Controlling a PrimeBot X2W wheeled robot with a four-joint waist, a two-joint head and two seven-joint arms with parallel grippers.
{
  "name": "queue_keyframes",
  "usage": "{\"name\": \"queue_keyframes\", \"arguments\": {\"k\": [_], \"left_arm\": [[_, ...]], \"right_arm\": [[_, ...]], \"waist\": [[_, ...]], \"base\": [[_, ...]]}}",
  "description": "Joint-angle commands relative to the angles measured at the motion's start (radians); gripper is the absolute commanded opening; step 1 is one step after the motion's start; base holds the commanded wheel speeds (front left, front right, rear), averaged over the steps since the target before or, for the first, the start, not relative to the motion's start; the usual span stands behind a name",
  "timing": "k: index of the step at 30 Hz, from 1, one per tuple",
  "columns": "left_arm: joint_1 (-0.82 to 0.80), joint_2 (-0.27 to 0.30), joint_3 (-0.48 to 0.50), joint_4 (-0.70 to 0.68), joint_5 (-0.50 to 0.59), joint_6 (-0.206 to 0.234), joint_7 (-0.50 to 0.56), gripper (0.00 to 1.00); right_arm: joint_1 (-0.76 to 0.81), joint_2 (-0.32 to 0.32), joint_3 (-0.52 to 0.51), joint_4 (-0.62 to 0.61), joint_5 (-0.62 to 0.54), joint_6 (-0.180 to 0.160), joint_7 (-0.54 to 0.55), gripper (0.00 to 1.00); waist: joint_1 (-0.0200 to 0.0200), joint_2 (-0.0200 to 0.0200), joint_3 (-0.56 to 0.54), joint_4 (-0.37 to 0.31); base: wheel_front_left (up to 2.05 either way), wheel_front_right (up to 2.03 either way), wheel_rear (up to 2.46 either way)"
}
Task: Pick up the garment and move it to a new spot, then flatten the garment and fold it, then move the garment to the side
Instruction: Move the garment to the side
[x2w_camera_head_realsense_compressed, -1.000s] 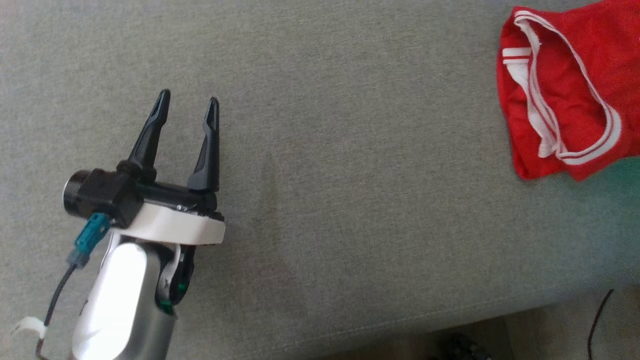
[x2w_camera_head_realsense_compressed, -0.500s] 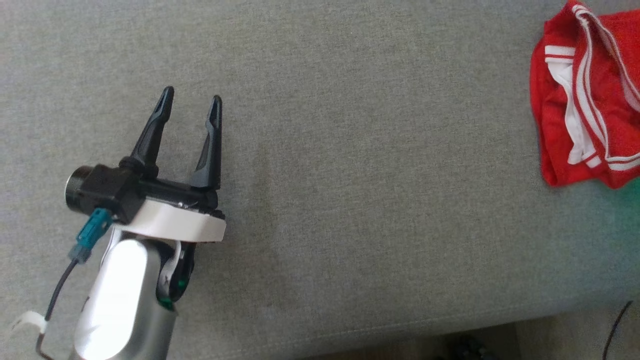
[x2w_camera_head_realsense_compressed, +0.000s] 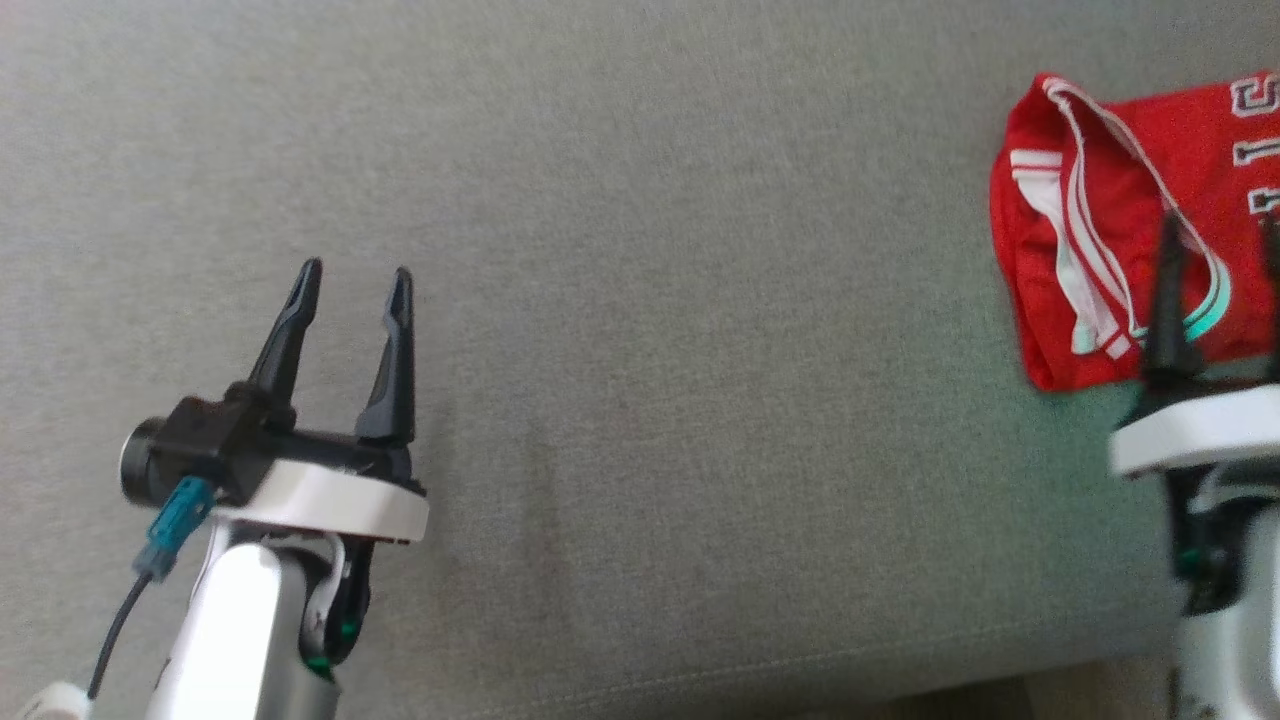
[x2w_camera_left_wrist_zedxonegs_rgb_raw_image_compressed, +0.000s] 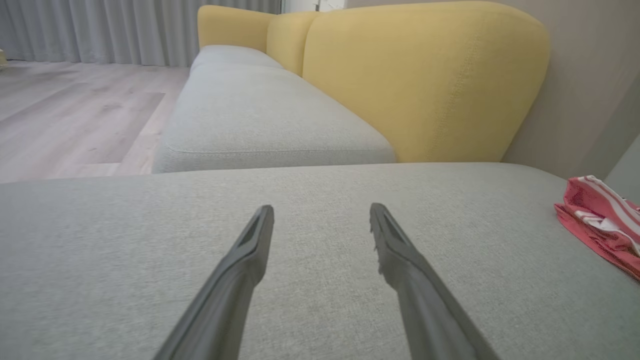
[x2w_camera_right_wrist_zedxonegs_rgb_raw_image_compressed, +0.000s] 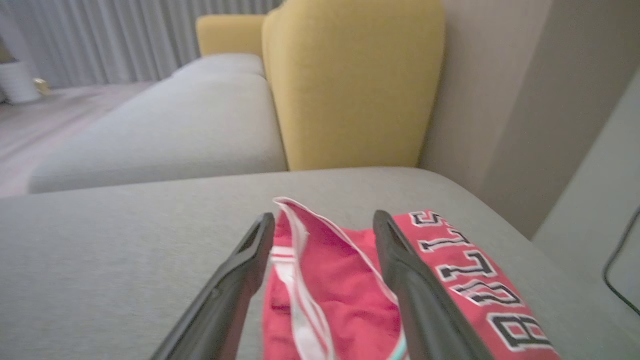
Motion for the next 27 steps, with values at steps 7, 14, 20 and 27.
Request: {"name": "queue_keyframes", "arguments": {"k": [7, 14, 20, 27], "left_arm": [[0.041, 0.004, 0.066, -0.030, -0.010, 0.018, -0.005, 1.00], [0.123, 0.011, 0.085, -0.020, 0.000, 0.040, -0.005, 1.00], [0.185, 0.021, 0.085, -0.016, 0.002, 0.047, -0.005, 1.00], [0.225, 0.025, 0.074, -0.006, 0.006, 0.054, -0.001, 1.00]], "right_arm": [[0.024, 0.015, 0.191, -0.015, 0.062, 0.007, -0.127, 1.00], [0.078, 0.017, 0.262, 0.031, 0.076, 0.007, -0.161, 1.00], [0.145, 0.017, 0.269, 0.033, 0.062, 0.007, -0.157, 1.00], [0.206, 0.017, 0.256, 0.009, 0.051, 0.007, -0.137, 1.00]], "waist": [[0.0001, 0.0000, -0.111, 0.086], [0.0001, 0.0000, -0.192, 0.140], [0.0001, 0.0000, -0.251, 0.149], [0.0001, 0.0000, -0.303, 0.153]], "base": [[0.00, 0.00, 0.00], [0.00, 0.00, 0.00], [0.00, 0.00, 0.00], [0.00, 0.00, 0.00]]}}
